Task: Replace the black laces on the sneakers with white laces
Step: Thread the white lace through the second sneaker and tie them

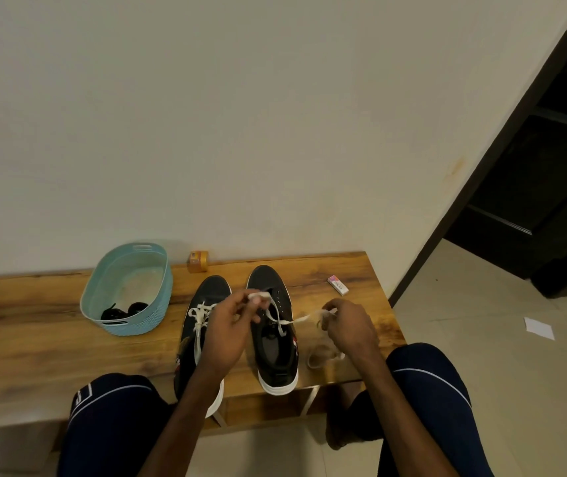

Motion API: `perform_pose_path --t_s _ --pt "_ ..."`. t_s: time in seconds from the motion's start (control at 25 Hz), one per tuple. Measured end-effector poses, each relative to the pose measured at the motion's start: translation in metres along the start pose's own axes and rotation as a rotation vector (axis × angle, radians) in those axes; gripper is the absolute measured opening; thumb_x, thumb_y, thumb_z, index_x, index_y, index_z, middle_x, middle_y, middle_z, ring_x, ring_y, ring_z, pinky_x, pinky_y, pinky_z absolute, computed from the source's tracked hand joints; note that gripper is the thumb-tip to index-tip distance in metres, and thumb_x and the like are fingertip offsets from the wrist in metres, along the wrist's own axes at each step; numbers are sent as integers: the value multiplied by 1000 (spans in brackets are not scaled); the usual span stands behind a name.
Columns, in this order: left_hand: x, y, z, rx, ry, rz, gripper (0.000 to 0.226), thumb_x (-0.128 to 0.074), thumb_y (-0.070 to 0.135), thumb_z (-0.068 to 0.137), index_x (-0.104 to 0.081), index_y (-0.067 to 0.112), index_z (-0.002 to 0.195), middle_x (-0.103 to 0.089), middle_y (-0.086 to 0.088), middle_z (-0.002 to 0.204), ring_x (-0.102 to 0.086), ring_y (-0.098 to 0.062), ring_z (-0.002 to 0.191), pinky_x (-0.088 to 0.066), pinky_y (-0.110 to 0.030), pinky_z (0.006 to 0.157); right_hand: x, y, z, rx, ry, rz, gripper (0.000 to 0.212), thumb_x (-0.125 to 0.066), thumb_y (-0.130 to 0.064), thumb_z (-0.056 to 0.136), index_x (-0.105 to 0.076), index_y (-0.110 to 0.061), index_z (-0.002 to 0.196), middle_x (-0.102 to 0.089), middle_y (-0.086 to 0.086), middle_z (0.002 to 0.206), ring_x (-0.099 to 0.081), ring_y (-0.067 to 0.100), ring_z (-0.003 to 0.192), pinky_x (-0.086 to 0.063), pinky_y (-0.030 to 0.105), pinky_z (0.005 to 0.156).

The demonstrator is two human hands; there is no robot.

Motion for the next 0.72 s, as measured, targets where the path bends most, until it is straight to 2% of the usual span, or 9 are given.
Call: perform_pose_path --t_s 0.08,0.16,0.24,0.28,0.36,0.48,0.56,0.64,0.72 --pt "10 6 3 -48 64 -87 24 -45 21 103 -68 15 107 -72 -4 93 -63 -16 72 -46 -20 53 15 -4 -5 0 44 25 21 -54 -29 100 -69 -23 114 -74 1 99 -68 17 86 -57 37 80" --pt "14 8 5 -70 82 -90 26 -44 24 103 -68 15 107 -70 0 95 -62 -13 76 -46 -21 54 19 -13 -10 54 70 3 28 -51 -30 103 -64 -23 126 -69 3 121 -63 21 107 -53 40 91" --pt "8 13 2 -119 24 -11 24 -46 25 102 -69 20 105 -66 11 96 -60 -5 83 -47 -16 62 14 -37 -19 217 18 228 39 -57 -31 101 -56 -21 138 -57 0 139 -52 20 127 -46 43 104" --pt "1 14 1 -135 -24 35 22 -48 25 101 -69 22 104 -63 12 97 -58 -3 86 -47 -14 68 7 -52 -26 308 -61 388 39 -59 -31 99 -56 -23 137 -57 -3 139 -52 16 128 -47 43 104" --pt "-10 15 0 -144 -90 94 19 -51 21 99 -69 24 103 -59 5 100 -56 -5 93 -43 -9 78 -11 -77 -40 408 -243 567 27 -63 -31 96 -65 -31 124 -66 -13 123 -59 4 115 -53 35 96" --pt "-7 14 1 -120 -73 106 19 -52 18 99 -68 28 101 -59 0 101 -55 -3 99 -39 -6 83 -17 -78 -38 384 -216 602 10 -63 -23 96 -72 -24 101 -73 -10 98 -66 3 95 -55 33 87" --pt "-6 10 1 -90 -91 91 19 -51 21 100 -68 30 100 -59 4 102 -55 -3 98 -42 -11 81 -14 -73 -32 314 -200 717 11 -60 -21 99 -69 -17 104 -74 -5 99 -67 6 97 -54 33 88" --pt "-9 4 1 -58 -119 99 19 -51 21 100 -67 30 100 -58 7 101 -55 -3 93 -45 -19 75 -20 -74 -35 287 -326 848 19 -62 -22 98 -61 -19 116 -74 -5 108 -67 5 104 -54 28 89" --pt "-11 0 2 -39 -109 74 19 -50 20 101 -67 30 100 -58 7 100 -56 -5 90 -44 -23 72 -30 -78 -41 314 -428 778 32 -67 -20 94 -56 -24 124 -73 -4 110 -65 6 108 -55 28 92"
Point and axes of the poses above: each hand's wrist, its own z-axis towards the middle knuckle, its own x-axis out of the back of the hand, y = z × x, the point moved 8 cm from there along z, towards the middle knuckle
